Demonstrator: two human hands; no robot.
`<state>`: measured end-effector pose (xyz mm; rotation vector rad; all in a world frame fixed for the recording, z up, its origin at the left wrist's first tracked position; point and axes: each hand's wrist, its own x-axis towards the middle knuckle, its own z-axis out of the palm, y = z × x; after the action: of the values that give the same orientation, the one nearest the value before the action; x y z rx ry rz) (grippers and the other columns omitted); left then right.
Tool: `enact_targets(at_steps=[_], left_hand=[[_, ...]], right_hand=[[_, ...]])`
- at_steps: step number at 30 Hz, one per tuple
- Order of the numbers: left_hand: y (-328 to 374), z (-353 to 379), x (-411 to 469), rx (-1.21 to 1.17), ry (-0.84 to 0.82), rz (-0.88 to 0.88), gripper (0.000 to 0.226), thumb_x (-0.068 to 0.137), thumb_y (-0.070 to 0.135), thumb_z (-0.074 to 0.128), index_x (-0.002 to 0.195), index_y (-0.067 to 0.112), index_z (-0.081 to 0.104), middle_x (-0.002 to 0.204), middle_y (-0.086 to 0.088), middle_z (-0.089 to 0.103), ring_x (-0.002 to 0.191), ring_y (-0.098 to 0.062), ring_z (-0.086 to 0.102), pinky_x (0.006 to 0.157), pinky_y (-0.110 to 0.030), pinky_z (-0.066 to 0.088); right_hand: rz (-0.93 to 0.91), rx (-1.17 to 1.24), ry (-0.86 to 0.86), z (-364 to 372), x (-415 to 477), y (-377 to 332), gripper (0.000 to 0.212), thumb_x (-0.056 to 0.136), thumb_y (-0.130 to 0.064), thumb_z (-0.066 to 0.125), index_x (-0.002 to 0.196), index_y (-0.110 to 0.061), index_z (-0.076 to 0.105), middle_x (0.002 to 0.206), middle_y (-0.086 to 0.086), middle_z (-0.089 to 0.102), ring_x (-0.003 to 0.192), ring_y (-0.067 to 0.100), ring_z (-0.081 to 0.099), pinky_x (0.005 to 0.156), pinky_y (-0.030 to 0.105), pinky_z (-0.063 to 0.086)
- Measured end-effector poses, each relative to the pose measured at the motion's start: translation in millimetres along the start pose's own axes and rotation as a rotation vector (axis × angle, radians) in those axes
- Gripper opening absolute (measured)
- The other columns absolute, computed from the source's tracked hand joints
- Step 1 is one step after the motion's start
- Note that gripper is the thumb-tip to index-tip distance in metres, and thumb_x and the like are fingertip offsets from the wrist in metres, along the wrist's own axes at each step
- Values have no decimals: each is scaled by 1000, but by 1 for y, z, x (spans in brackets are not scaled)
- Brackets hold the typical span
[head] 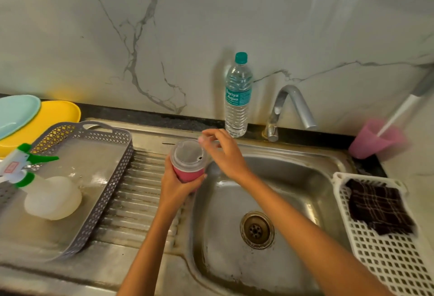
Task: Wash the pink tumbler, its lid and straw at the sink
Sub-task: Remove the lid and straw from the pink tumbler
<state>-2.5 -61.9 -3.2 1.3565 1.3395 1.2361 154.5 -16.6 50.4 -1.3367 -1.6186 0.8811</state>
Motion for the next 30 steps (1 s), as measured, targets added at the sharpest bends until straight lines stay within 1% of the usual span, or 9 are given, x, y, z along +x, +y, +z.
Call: enact_targets(at_steps=[3,6,9,11,14,19,23,27,30], left_hand=[[9,26,-16,-8,-82,8,86,54,27,90,125,41,44,120,8,62,107,-3,62,79,-14,51],[16,50,-31,6,-199,72,88,54,16,84,131,36,46,120,1,65,109,-11,64,82,-20,53],[20,68,-44,37,-259,114,91,60,1,86,132,36,43,124,5,61,115,-8,60,91,-24,52],[23,75,-51,64,-297,116,88,59,4,86,126,43,45,119,11,62,112,-4,60,88,-22,52],[28,76,-56,96,-379,95,81,57,11,85,120,47,47,110,17,65,104,-2,63,82,-21,51],[40,69,-60,133,-432,103,80,56,27,87,113,62,43,108,27,64,101,2,63,81,-19,51],[43,60,-59,109,-470,56,88,54,39,90,121,63,38,117,22,64,108,1,61,85,-17,52],[50,55,-57,95,-450,42,95,62,20,92,127,56,33,116,25,60,107,10,57,79,-10,49],[51,49,-51,84,-477,40,97,64,15,91,135,49,34,117,27,61,111,3,58,82,-14,50]], right_hand=[[-31,-160,-157,-24,-39,-14,76,79,-59,67,142,-25,40,138,-11,41,126,2,39,101,16,34],[-63,-305,-123,-42,-70,-14,90,72,-59,75,145,-25,34,144,-11,36,130,2,32,106,18,28],[-80,-368,-13,-52,-94,-9,81,72,-56,76,139,-24,42,134,-10,42,123,1,34,102,20,31],[-89,-368,59,-58,-105,-5,73,74,-52,76,135,-23,47,130,-11,46,119,1,35,99,19,32],[-96,-353,87,-68,-114,-1,69,73,-54,71,131,-20,53,127,-11,50,120,5,41,101,26,40],[-108,-308,27,-74,-116,-6,67,71,-58,66,128,-25,55,123,-11,53,117,5,45,99,24,41],[-159,-292,-71,-78,-110,-14,64,73,-50,72,127,-20,58,123,-10,54,116,4,47,100,26,41],[-184,-258,-137,-82,-100,-24,61,74,-39,79,127,-19,59,123,-8,55,117,6,49,97,27,45],[-200,-231,-167,-82,-95,-30,58,74,-34,82,126,-21,60,122,-7,55,115,4,50,95,22,45]])
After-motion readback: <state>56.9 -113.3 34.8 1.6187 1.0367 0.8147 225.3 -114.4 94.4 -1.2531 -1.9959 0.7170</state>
